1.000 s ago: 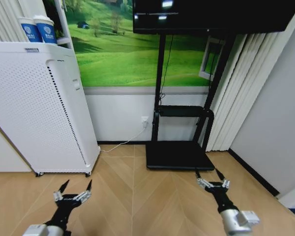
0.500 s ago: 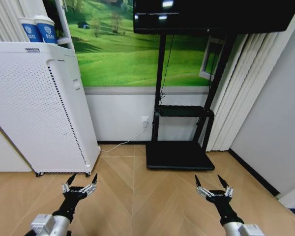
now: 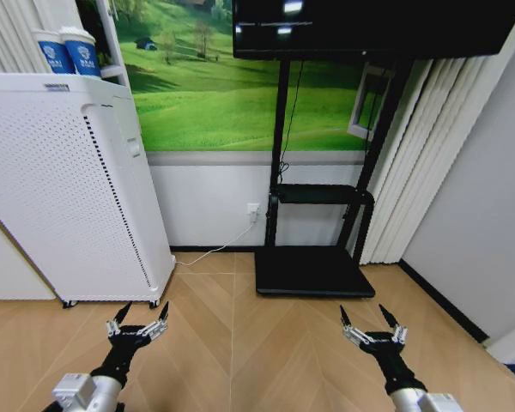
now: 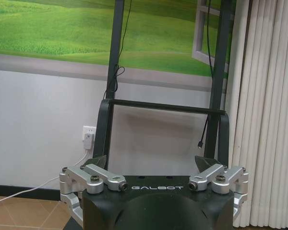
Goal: Pick up the trash bin and place the garbage on the floor into it.
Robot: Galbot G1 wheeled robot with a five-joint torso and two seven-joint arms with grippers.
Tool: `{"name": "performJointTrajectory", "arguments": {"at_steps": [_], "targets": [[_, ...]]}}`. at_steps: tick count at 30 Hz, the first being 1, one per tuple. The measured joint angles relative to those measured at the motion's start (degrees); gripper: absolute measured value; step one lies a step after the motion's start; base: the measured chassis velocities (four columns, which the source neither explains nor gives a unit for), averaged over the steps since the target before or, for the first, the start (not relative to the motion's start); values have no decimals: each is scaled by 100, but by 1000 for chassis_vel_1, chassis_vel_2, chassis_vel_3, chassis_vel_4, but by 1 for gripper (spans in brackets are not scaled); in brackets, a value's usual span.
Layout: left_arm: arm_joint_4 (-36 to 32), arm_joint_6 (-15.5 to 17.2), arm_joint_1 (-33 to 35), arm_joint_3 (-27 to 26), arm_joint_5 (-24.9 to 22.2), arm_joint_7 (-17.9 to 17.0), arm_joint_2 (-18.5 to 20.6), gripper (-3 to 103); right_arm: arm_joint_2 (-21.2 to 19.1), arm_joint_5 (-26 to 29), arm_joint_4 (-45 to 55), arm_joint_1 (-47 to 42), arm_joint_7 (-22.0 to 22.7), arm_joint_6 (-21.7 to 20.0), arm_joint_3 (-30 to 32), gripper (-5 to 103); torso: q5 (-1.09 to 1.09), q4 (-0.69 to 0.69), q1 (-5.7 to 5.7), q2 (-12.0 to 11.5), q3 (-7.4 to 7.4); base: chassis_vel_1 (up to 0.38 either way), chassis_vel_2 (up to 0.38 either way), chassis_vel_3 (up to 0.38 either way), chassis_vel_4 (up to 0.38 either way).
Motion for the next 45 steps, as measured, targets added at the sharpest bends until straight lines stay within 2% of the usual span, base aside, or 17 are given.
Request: {"name": "performJointTrajectory", "arguments": {"at_steps": [6,22,33,37,45], "targets": [[-1,0,2,-2,0,-3,-2,100,-1,2,-6,2,0,2,0,100,0,0,1,17,17,0,0,0,0],[-2,0,5,-6,-1,-4,-4,100,-2,7,-15,9,2,7,0,100,0,0,48,429,379,0,0,0,0],[-2,0,5,-6,-1,-5,-4,100,-2,7,-17,9,4,7,1,100,0,0,88,622,533,-10,-9,-12,-9],[-3,-2,6,-6,-1,-5,-4,100,-2,7,-18,9,5,7,0,100,0,0,122,790,667,-64,-50,-69,-70],[-2,-3,6,-6,-1,-5,-4,100,-2,7,-18,9,5,7,1,100,0,-3,147,905,757,-79,-75,-71,-67]]}}
